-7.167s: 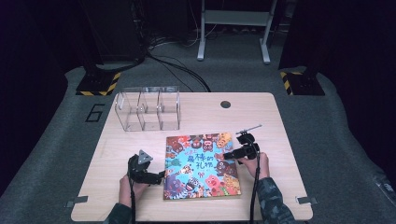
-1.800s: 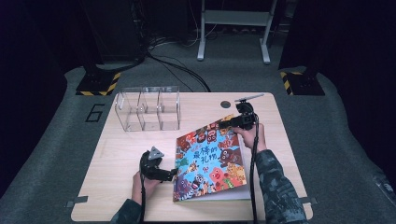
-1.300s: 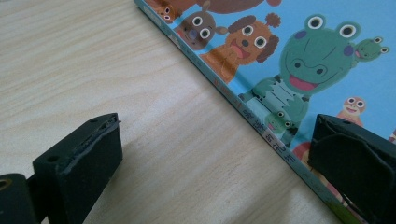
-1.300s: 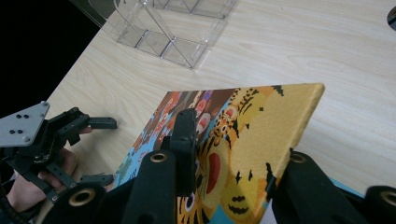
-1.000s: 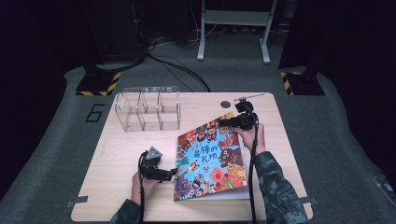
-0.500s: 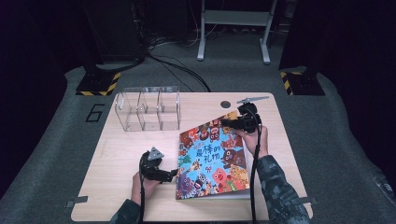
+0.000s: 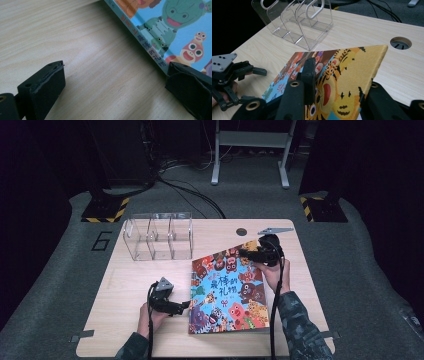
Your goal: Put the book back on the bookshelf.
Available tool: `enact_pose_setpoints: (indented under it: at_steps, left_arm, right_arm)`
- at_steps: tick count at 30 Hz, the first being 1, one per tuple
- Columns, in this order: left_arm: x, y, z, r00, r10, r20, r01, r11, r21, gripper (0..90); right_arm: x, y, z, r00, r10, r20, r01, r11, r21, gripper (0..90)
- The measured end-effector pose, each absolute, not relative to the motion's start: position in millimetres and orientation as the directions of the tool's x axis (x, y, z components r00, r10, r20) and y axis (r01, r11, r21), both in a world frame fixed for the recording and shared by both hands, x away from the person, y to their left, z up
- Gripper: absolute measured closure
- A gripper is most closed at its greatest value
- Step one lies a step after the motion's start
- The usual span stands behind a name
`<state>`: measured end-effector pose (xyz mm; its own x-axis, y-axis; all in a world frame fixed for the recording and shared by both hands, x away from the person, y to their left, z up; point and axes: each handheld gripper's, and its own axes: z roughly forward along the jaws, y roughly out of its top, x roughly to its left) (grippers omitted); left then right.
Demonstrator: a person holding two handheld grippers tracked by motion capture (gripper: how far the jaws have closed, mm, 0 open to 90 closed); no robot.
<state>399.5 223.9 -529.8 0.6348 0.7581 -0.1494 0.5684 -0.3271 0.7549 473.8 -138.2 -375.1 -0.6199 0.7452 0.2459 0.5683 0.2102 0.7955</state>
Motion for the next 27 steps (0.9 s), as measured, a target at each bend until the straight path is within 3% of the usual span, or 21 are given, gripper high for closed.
enact_pose_setpoints:
  at_steps: [3,11,27]
  left_arm:
    - [399.5,225.1,-528.9,0.632,0.758,-0.161,0.578,-0.322,0.75,1.8]
    - [409.7,231.7,-512.7,0.603,0.735,-0.311,0.644,-0.218,0.733,0.2]
    - [418.7,217.8,-491.7,0.657,0.679,-0.327,0.624,-0.246,0.742,0.0]
  right_arm:
    - [470.3,-138.9,-374.5,-0.629,0.743,0.228,0.546,0.213,0.81,66.3]
    - [460.7,-140.3,-373.8,-0.646,0.741,0.185,0.496,0.223,0.839,65.4]
    - [448.2,-139.0,-374.5,-0.677,0.721,0.144,0.42,0.218,0.881,64.3]
